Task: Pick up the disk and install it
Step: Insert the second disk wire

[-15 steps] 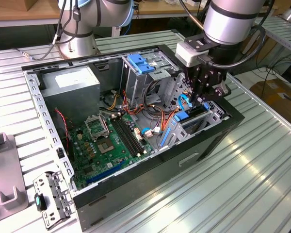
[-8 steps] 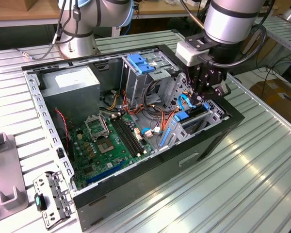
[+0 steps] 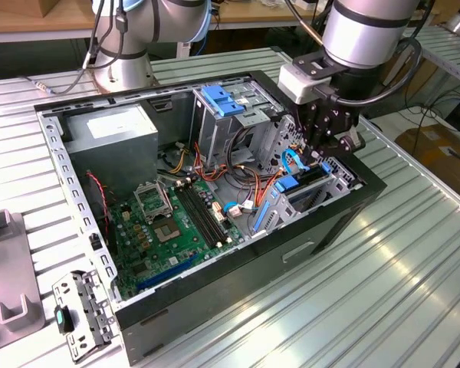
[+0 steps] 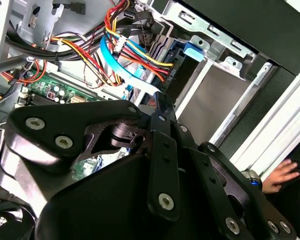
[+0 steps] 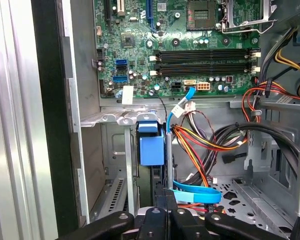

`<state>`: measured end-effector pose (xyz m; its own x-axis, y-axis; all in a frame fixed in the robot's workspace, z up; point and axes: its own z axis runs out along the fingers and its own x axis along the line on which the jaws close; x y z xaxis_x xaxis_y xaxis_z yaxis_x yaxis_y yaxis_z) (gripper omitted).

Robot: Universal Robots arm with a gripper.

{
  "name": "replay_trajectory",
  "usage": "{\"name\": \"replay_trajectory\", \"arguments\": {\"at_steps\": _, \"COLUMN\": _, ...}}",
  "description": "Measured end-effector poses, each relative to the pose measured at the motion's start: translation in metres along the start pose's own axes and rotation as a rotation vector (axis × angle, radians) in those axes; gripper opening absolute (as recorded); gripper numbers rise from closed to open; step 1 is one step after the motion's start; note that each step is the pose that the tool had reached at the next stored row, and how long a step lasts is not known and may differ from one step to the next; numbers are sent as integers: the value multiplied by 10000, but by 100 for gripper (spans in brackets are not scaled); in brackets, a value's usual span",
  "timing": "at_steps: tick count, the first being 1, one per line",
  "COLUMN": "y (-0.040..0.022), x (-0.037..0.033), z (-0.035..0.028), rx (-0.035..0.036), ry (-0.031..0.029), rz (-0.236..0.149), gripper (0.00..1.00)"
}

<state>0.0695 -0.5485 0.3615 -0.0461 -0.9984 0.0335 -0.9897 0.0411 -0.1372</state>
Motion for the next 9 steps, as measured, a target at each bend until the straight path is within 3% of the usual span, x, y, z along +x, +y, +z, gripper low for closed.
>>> {"name": "replay_trajectory", "arguments": {"at_steps": 9, "y": -3, "x": 1, "z": -21, "rx": 0, "ry": -1, "rz": 0, "gripper": 11}}
